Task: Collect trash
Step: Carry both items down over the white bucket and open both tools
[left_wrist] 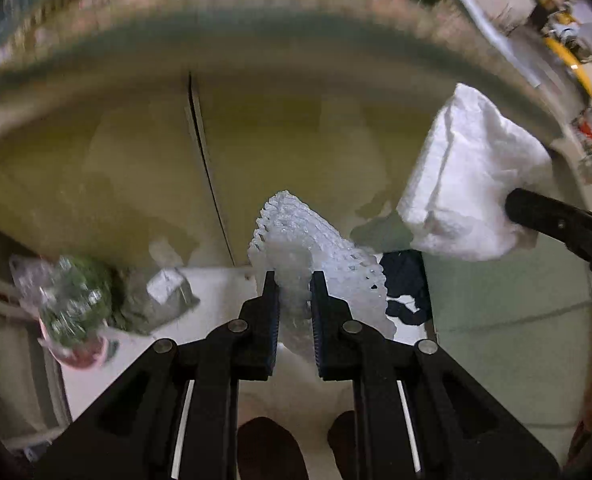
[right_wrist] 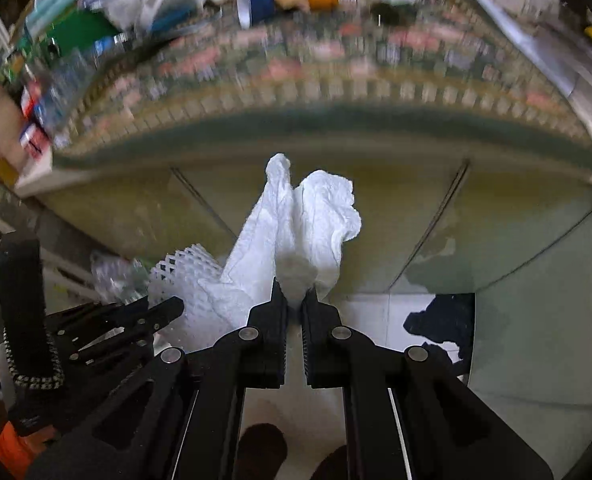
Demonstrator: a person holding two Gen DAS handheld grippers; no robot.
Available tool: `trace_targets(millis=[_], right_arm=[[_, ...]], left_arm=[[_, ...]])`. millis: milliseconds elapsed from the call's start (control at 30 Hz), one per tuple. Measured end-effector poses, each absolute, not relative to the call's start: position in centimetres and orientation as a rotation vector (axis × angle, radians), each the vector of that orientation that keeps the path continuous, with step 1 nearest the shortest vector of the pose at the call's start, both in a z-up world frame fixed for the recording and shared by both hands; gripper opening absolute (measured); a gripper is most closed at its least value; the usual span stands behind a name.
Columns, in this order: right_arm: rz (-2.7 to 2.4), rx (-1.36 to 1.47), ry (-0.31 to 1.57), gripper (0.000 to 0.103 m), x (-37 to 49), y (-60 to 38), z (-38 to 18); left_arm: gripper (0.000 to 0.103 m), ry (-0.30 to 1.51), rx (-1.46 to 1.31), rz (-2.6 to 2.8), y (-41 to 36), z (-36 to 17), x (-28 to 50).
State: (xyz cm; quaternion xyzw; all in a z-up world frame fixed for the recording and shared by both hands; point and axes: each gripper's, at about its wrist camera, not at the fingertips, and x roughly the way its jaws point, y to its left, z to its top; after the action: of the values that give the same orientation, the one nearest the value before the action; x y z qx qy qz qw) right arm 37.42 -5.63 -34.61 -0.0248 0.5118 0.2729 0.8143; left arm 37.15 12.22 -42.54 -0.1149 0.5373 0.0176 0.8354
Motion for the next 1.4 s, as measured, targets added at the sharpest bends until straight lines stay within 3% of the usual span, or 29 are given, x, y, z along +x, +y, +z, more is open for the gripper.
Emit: trace_targets(millis=[400, 633, 767, 833, 967, 1133, 1233, 1267, 1333, 1400], right_arm=[[0.554, -0.107, 1.227, 0.006, 39.1, -5.9, -54.4], [0.566, -0.093, 1.286, 0.006, 39.8, -5.5, -62.9], [0.574, -0.093, 1.296, 0.006, 40.1, -5.1, -65.0], [0.582, -0.091, 1.302, 0.006, 40.2, -5.0, -66.0], [0.595, -0.115, 1.304, 0.007, 40.3, -4.5, -67.7], [0.63, -0.137, 1.299, 0.009, 39.9, -3.2, -69.1], [0.654, -0.165, 1.291, 0.009, 39.8, -2.2, -69.7], [0.66, -0.165, 1.3, 0.01, 39.8, -2.0, -70.0], [0.671, -0.147, 1.334, 0.023, 40.1, -1.9, -70.9], [0.673, -0.117, 1.371, 0.045, 40.2, -1.9, -71.5]], left_arm=[[0.014, 1.33, -0.365, 0.047, 12.1, -64.9, 38.4], [0.016, 1.388, -0.377, 0.056, 11.7, -74.4, 40.3], [0.018, 1.379, -0.364, 0.028, 10.5, -76.9, 41.3], [0.028, 1.38, -0.367, 0.018, 10.4, -78.0, 41.7], [0.033, 1.398, -0.37, 0.019, 10.9, -79.4, 41.6], [0.047, 1.371, -0.375, 0.021, 12.0, -79.2, 40.8], [0.047, 1.358, -0.385, 0.023, 12.5, -78.7, 40.4], [0.047, 1.351, -0.383, 0.037, 12.7, -78.5, 40.2], [0.047, 1.341, -0.381, 0.074, 13.4, -78.0, 39.8], [0.047, 1.337, -0.372, 0.094, 14.1, -77.2, 39.3]])
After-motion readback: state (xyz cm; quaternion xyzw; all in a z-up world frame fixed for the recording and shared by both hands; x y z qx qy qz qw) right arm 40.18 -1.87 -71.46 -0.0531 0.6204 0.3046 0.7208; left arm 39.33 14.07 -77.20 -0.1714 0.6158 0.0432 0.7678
